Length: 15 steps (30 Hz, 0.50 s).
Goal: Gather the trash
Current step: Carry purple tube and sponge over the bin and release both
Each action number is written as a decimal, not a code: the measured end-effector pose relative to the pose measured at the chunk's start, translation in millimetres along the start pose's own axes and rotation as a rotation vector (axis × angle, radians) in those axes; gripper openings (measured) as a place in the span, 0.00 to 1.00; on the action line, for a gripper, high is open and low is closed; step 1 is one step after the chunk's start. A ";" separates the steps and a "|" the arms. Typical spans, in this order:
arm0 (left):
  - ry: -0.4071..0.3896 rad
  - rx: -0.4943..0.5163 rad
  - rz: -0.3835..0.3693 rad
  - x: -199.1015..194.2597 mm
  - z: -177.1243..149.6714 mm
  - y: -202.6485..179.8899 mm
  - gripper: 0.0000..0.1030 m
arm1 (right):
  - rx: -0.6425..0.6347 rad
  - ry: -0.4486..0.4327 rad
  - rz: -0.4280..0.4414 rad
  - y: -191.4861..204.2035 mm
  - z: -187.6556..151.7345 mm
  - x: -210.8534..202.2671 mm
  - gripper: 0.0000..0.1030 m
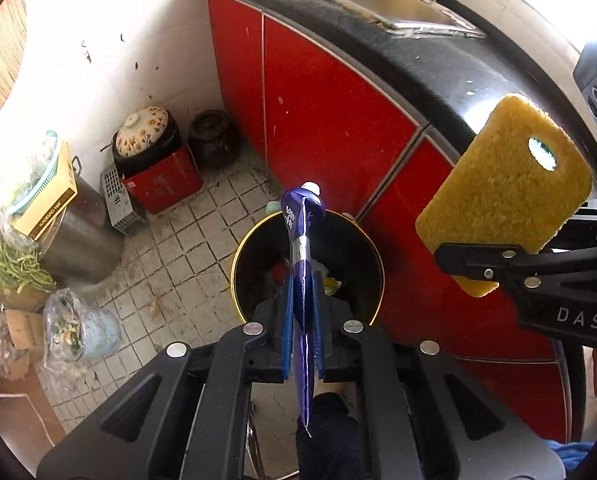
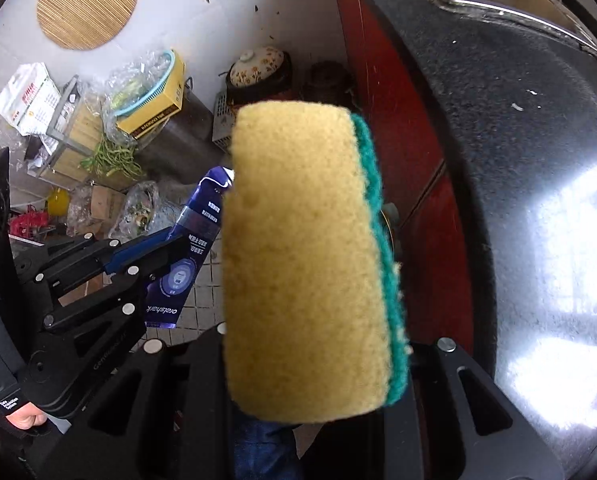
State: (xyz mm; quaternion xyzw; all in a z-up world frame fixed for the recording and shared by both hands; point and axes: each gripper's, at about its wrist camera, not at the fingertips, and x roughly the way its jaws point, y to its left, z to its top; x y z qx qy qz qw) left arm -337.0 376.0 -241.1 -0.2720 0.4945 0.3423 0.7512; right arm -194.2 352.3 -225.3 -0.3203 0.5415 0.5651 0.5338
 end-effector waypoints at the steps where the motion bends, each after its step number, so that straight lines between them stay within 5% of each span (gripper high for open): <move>1: 0.002 -0.002 -0.002 3.1 -0.3 0.5 0.08 | 0.000 0.009 -0.002 0.6 1.4 3.3 0.25; 10: 0.027 -0.017 -0.034 25.9 -0.8 8.2 0.08 | -0.004 0.035 -0.035 5.1 17.8 14.3 0.29; 12: 0.031 -0.020 -0.036 29.7 1.0 9.4 0.08 | 0.004 0.041 -0.037 2.6 22.0 17.4 0.56; 15: 0.039 0.001 -0.035 36.1 3.7 7.7 0.09 | 0.012 0.029 -0.039 2.4 27.4 20.5 0.63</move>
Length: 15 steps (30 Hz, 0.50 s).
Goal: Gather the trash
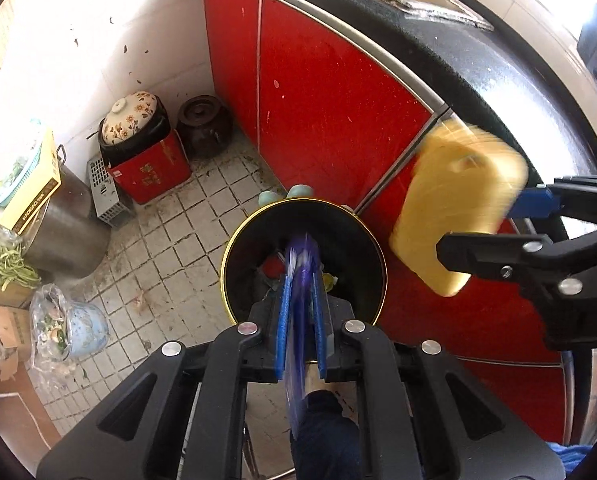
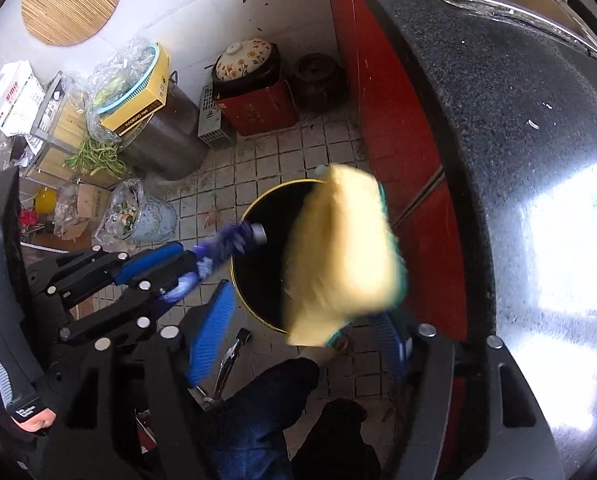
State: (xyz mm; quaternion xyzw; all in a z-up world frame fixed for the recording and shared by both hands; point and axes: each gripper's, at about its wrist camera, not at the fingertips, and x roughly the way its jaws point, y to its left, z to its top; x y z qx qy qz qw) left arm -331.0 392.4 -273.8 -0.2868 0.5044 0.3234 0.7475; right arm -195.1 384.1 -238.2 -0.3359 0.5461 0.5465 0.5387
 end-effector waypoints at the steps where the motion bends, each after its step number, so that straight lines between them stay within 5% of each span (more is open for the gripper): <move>1: 0.001 0.006 0.004 0.7 0.3 -1.2 0.10 | 0.001 0.000 -0.001 -1.4 0.0 -0.2 0.63; 3: 0.005 0.010 0.010 2.5 1.3 -2.5 0.25 | 0.001 -0.002 0.005 -2.2 -0.1 -1.8 0.64; 5: -0.015 0.009 0.027 -0.8 0.8 -3.2 0.61 | 0.002 -0.004 0.016 -3.2 -1.3 -4.1 0.66; 15: -0.063 0.042 0.055 -25.2 4.1 -18.6 0.90 | 0.039 -0.089 0.027 -16.8 -17.9 -47.5 0.83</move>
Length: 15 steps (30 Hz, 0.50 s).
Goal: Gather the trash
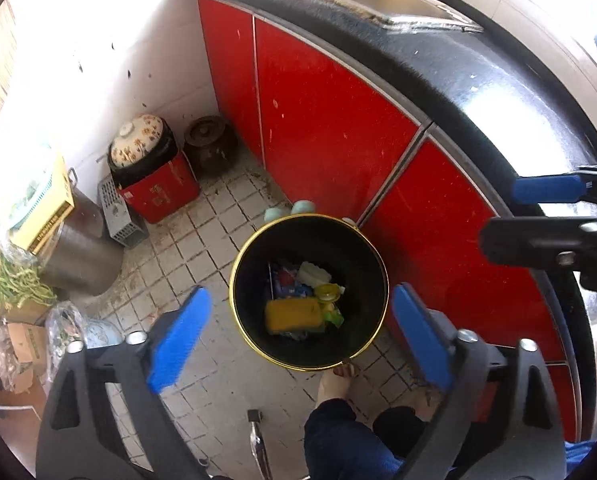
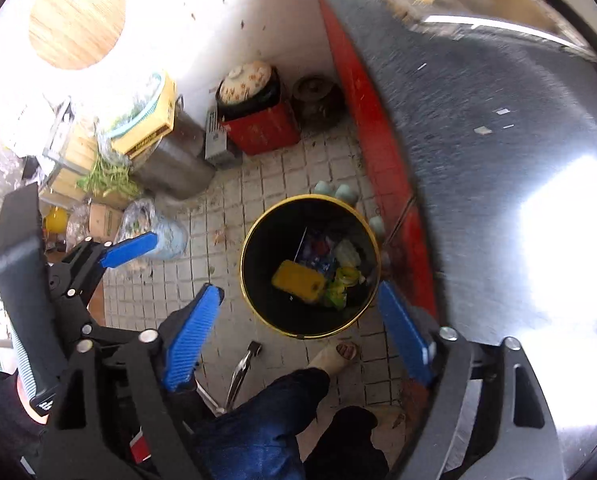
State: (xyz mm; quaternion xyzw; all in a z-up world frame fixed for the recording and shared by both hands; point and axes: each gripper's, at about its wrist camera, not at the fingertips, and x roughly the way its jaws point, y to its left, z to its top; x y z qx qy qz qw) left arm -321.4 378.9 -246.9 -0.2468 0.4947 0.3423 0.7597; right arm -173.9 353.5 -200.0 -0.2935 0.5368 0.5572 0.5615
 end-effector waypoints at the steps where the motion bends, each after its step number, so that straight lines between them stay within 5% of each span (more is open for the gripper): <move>1: -0.008 0.008 -0.005 -4.3 2.8 -3.7 0.91 | 0.007 -0.021 -0.007 -3.0 -2.7 -11.4 0.84; 9: -0.060 0.104 -0.090 -46.1 37.1 -66.2 0.93 | 0.192 -0.221 -0.172 -69.1 -65.9 -126.2 0.92; 15: -0.142 0.377 -0.240 -85.3 67.1 -182.5 0.93 | 0.487 -0.363 -0.455 -149.3 -187.0 -235.9 0.93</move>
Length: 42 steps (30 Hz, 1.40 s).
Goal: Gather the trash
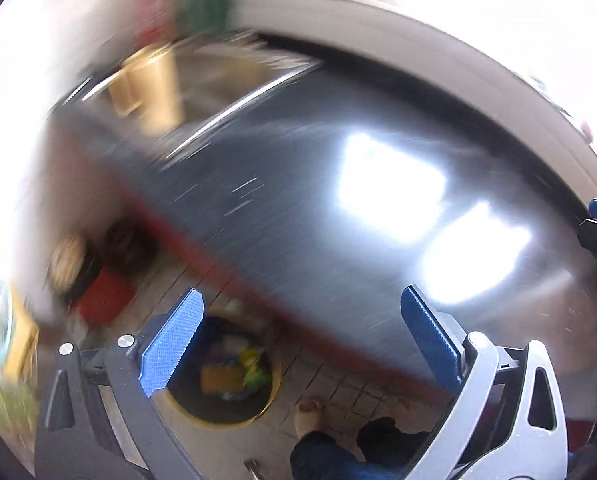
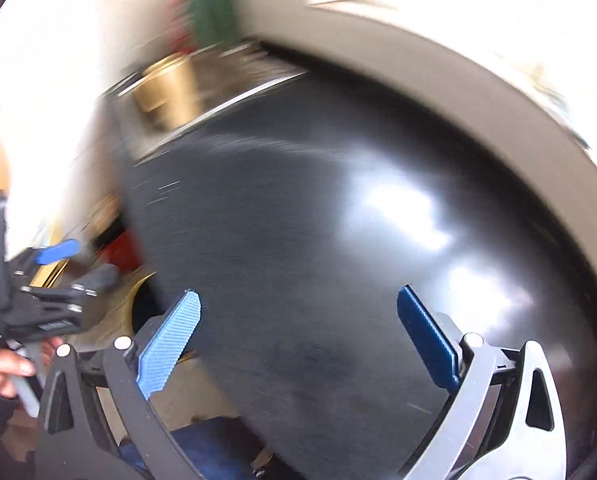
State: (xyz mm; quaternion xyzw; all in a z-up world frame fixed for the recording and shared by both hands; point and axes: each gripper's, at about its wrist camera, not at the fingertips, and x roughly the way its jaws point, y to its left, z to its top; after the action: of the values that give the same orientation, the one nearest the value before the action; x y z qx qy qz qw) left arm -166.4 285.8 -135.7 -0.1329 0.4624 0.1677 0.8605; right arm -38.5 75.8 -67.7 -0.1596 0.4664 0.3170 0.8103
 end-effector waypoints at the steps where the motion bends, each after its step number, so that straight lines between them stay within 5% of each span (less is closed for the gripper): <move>1: -0.015 0.060 -0.029 0.1 14.6 -24.2 0.93 | 0.063 -0.025 -0.059 -31.8 -9.2 -17.2 0.93; 8: -0.035 0.276 -0.198 2.0 74.3 -158.1 0.93 | 0.399 -0.091 -0.314 -173.2 -76.4 -99.3 0.93; 17: -0.001 0.433 -0.218 4.7 86.4 -263.5 0.93 | 0.575 -0.110 -0.393 -230.5 -128.8 -137.2 0.93; 42: 0.016 0.446 -0.196 11.4 93.4 -284.7 0.93 | 0.582 -0.098 -0.356 -262.2 -122.2 -126.1 0.93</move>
State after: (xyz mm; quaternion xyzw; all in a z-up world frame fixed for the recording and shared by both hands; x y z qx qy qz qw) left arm 26.8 64.9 -74.2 0.0147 0.4797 -0.0238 0.8770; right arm 9.4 -234.1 -32.1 0.0148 0.4626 0.0317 0.8859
